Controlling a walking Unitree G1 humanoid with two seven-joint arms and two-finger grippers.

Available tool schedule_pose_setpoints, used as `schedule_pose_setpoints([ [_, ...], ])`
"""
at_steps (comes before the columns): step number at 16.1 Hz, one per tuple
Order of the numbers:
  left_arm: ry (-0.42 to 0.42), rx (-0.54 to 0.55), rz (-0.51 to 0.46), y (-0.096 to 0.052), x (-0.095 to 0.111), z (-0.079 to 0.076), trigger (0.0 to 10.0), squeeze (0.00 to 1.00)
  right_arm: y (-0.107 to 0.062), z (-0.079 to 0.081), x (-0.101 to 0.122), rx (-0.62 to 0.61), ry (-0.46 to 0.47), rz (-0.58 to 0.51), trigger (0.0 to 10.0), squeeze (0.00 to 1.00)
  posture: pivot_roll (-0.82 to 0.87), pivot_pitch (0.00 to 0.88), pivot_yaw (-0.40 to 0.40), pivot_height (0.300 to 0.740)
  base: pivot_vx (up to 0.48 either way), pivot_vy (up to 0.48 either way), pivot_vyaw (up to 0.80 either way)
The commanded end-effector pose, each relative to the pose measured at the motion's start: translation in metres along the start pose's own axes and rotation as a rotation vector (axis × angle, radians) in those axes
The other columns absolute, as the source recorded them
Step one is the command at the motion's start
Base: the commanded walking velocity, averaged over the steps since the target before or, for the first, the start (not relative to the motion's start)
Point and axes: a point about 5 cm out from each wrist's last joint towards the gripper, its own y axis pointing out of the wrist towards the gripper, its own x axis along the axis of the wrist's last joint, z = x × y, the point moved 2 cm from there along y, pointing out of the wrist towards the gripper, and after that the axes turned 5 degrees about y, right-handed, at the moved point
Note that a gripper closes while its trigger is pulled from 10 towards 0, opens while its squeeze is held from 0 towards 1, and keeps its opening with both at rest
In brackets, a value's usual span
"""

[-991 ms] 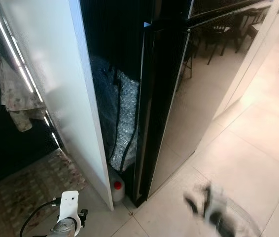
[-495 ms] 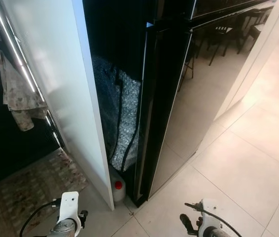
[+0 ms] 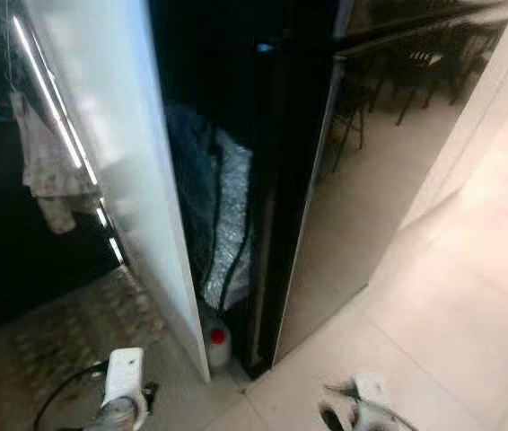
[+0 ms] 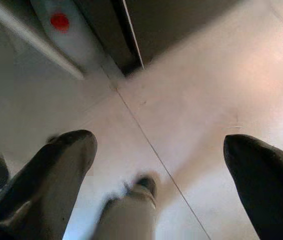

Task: Restocking fridge

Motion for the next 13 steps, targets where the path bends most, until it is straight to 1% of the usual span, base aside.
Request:
schedule_pose_setpoints([
  [1, 0.028, 0.006, 0.017, 0.0, -0.002, 0.003, 10.0, 0.0, 0.0, 0.003, -0.002, 0.008, -0.001, 0.001, 10.0, 0.0, -0.04, 0.0, -0.058, 0.74, 0.0, -0.382, 0.0],
  [2, 0.028, 0.007, 0.018, 0.0, -0.002, 0.003, 10.0, 0.0, 0.0, 0.002, -0.001, 0.007, 0.003, 0.0, 10.0, 0.0, -0.04, 0.0, -0.056, 0.74, 0.0, -0.405, 0.0],
  [4, 0.029, 0.006, 0.021, 0.0, -0.003, 0.003, 10.0, 0.0, 0.004, 0.005, 0.016, 0.006, -0.017, -0.021, 10.0, 0.0, -0.05, 0.0, -0.054, 0.74, 0.0, -0.405, 0.0],
  [5, 0.03, 0.006, 0.022, 0.0, -0.002, 0.003, 10.0, 0.0, 0.004, 0.006, 0.019, 0.01, -0.044, -0.022, 10.0, 0.0, -0.05, 0.0, -0.054, 0.74, 0.0, -0.401, 0.8],
  [7, 0.03, 0.007, 0.02, 0.0, -0.002, 0.003, 10.0, 0.0, 0.005, 0.006, 0.021, 0.01, -0.04, -0.024, 10.0, 0.0, -0.05, 0.0, -0.056, 0.74, 0.0, -0.403, 0.68],
  [13, 0.023, 0.009, 0.021, 0.0, -0.002, 0.002, 10.0, 0.0, 0.005, 0.006, 0.022, 0.01, -0.004, -0.034, 10.0, 0.0, -0.05, 0.0, -0.057, 0.74, 0.0, -0.404, 0.0],
])
